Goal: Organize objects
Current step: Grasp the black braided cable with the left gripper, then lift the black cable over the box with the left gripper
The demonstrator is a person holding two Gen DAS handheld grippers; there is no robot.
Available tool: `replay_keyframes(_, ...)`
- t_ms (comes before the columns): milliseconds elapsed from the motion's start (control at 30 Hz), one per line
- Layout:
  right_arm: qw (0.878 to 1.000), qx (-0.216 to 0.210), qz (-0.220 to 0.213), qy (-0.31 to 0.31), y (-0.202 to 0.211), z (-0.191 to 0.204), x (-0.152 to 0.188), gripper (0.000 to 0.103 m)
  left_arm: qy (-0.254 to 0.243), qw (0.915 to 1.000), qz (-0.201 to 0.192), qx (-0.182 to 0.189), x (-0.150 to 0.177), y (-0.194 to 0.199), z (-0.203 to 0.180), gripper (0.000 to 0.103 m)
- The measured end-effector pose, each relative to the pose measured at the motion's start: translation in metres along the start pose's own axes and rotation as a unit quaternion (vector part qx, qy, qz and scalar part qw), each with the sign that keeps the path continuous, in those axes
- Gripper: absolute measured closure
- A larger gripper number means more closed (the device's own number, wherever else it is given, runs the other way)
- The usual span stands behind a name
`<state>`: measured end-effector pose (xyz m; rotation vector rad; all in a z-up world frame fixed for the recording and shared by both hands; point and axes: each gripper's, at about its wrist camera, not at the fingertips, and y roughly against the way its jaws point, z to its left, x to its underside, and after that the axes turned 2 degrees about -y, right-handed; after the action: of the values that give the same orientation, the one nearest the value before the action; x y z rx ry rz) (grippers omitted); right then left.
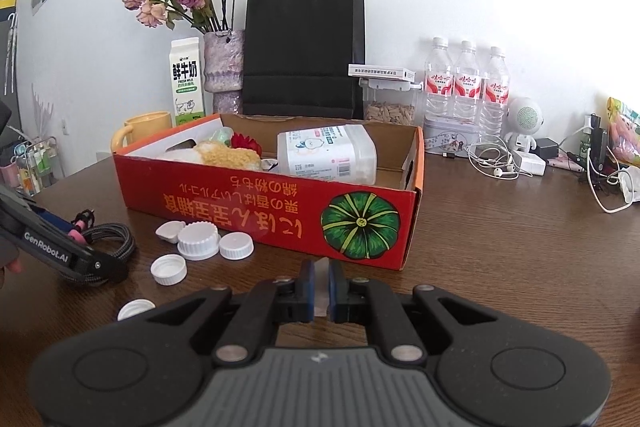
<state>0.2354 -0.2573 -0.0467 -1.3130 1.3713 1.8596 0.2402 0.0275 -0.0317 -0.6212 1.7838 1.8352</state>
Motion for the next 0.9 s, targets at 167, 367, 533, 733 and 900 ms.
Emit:
replay_keyframes(167, 1.0, 0.004, -0.002, -0.003, 0.001, 0.0, 0.0, 0.097, 0.006, 0.9999, -0.013, -0.003, 0.003, 0.001, -0.001, 0.0)
replay_keyframes(367, 1.0, 0.004, -0.002, -0.004, 0.002, 0.001, 0.0, 0.097, 0.015, 0.9994, -0.03, -0.011, 0.008, 0.007, -0.004, 0.008)
replay_keyframes(533, 1.0, 0.002, -0.002, 0.0, 0.003, 0.004, 0.001, 0.097, 0.035, 0.9987, -0.037, -0.009, 0.01, 0.012, -0.001, 0.009)
replay_keyframes(733, 1.0, -0.005, -0.001, 0.009, 0.004, 0.013, 0.0, 0.097, 0.04, 0.9966, -0.072, -0.007, 0.002, 0.03, -0.002, 0.009)
replay_keyframes(900, 0.999, -0.019, -0.023, 0.015, 0.007, 0.025, -0.015, 0.097, 0.044, 0.9936, -0.104, 0.004, -0.011, 0.044, -0.003, 0.009)
